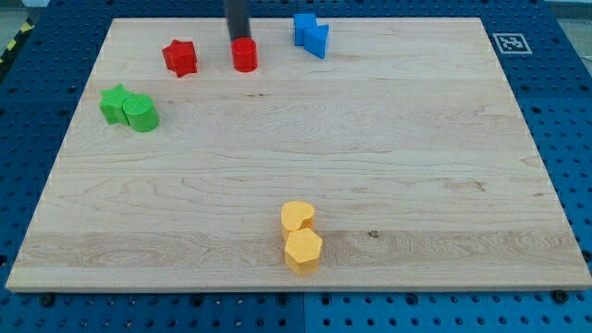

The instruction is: Separate the red blocks from each other

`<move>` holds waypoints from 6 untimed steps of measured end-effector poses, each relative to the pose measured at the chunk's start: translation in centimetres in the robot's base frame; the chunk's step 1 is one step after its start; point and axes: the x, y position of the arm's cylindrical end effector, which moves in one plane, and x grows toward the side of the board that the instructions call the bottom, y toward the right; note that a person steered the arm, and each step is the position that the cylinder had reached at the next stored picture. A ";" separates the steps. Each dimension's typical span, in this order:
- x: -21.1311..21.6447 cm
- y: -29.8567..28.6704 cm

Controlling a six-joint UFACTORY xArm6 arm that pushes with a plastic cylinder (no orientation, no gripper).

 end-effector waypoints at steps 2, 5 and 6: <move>2.3 2.4; 0.9 -1.2; 1.0 -4.6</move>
